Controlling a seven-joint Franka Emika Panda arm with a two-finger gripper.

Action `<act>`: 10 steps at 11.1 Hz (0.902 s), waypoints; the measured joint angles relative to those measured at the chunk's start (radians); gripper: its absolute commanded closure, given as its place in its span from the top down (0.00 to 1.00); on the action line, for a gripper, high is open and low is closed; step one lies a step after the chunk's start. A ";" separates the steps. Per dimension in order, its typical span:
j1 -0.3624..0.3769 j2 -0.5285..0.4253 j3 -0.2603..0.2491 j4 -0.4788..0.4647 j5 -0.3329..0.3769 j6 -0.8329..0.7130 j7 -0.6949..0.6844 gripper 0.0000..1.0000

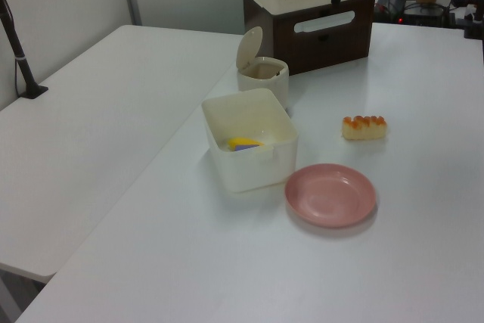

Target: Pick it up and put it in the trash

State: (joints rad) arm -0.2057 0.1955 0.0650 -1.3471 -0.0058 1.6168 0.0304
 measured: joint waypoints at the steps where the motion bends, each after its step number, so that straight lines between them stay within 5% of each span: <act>1: 0.003 -0.011 0.000 -0.008 0.001 -0.001 0.000 1.00; 10: 0.036 -0.066 0.000 -0.094 0.002 -0.001 0.000 1.00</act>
State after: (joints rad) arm -0.1695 0.1298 0.0650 -1.4409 -0.0037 1.6158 0.0299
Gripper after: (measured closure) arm 0.000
